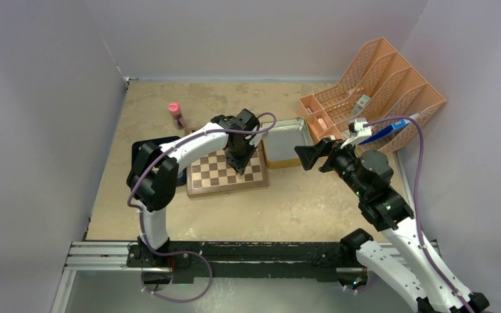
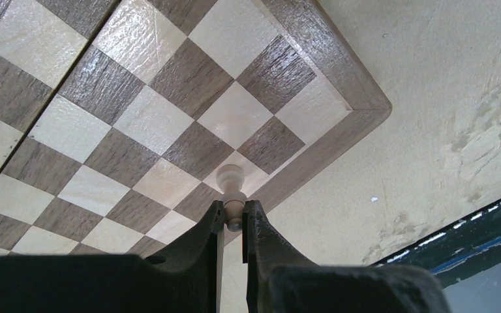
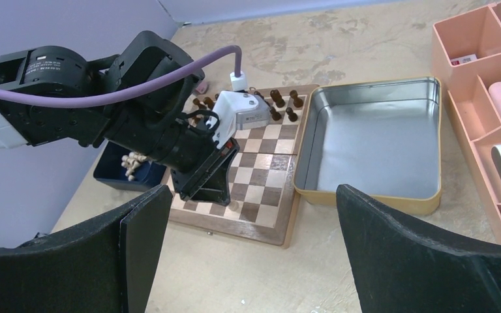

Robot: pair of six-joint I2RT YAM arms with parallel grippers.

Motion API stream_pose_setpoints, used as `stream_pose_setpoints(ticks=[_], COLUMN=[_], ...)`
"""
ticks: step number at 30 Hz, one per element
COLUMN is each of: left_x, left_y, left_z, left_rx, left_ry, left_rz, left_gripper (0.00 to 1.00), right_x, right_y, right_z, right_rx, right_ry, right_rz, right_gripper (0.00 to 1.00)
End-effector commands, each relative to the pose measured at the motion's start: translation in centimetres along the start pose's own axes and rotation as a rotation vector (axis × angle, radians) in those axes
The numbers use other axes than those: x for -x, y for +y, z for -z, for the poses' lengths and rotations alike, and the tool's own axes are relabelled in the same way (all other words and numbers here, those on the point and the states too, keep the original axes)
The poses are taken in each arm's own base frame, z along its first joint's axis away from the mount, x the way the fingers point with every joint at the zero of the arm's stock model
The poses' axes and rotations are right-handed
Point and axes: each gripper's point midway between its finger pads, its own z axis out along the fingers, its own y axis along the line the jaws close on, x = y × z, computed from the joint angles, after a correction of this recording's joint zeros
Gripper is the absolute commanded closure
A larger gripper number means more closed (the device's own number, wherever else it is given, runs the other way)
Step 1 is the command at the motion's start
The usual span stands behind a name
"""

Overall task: Set up the chess pieces on the board
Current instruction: Place the chess piece on the chessboard, then pick up the chess piece from the storage box.

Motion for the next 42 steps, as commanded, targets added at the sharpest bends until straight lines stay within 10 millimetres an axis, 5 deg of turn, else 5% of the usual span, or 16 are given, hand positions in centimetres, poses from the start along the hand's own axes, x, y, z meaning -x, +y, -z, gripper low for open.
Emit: stream_pose_setpoints(ticks=[1, 13, 23, 30, 34, 38, 42], left_x=[-0.2, -0.4, 1.9, 3.1, 4.3, 5.0, 5.4], left_y=[-1.6, -1.2, -1.0, -0.5, 1.4, 5.4, 8.7], left_z=[1.3, 0.8, 2.9, 4.9, 6.7, 8.6, 10.9], left_rx=[-0.064, -0.046, -0.016, 0.028, 0.143, 0.280, 0.234], left_ry=[-0.024, -0.017, -0.129, -0.213, -0.309, -0.381, -0.498], left_rz=[-0.006, -0.007, -0.011, 0.010, 0.080, 0.260, 0.445], left_gripper=[1.00, 0.90, 0.63, 0.56, 0.55, 0.55, 0.57], right_x=[1.4, 1.1, 1.5, 1.5, 1.2, 1.2, 1.0], right_y=[0.7, 0.7, 0.9, 1.0, 0.9, 0.9, 1.3], right_z=[0.0, -0.2, -0.1, -0.2, -0.2, -0.2, -0.1], right_rx=[0.020, 0.023, 0.029, 0.036, 0.034, 0.037, 0.059], right_ry=[-0.045, -0.036, -0.047, -0.047, -0.044, -0.049, -0.041], right_rz=[-0.003, -0.005, -0.001, -0.009, -0.009, -0.011, -0.014], right_gripper=[0.01, 0.01, 0.01, 0.01, 0.01, 0.01, 0.01])
